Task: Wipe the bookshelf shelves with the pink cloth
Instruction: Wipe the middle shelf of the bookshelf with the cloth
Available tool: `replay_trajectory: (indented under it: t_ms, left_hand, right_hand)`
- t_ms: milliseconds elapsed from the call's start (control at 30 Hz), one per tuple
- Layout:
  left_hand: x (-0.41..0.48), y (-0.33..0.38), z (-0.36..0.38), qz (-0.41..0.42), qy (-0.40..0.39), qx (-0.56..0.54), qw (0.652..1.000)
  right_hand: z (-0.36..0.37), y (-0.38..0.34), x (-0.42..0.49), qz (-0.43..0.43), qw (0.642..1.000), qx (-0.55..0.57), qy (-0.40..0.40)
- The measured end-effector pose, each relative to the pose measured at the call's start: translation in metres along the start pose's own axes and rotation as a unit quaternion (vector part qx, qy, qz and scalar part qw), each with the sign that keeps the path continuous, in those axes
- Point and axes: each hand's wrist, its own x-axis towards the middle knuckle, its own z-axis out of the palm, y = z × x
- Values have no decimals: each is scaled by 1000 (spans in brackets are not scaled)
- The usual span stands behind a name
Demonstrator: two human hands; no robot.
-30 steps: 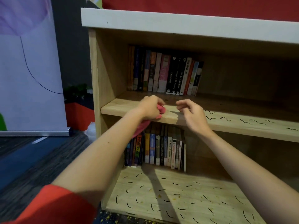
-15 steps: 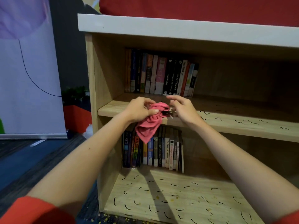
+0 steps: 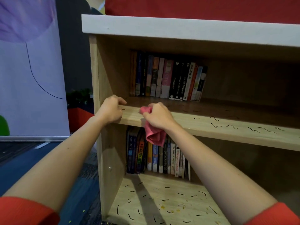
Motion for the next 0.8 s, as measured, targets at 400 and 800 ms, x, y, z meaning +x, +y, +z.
replay_trajectory:
  t_ms: [400, 800]
  left_hand:
    - [37, -9, 25, 20, 43, -48, 998]
    - [48, -17, 30, 54, 69, -75, 993]
  right_hand:
    - [15, -4, 94, 1, 990, -51, -129]
    - [41, -26, 130, -114, 982, -22, -147]
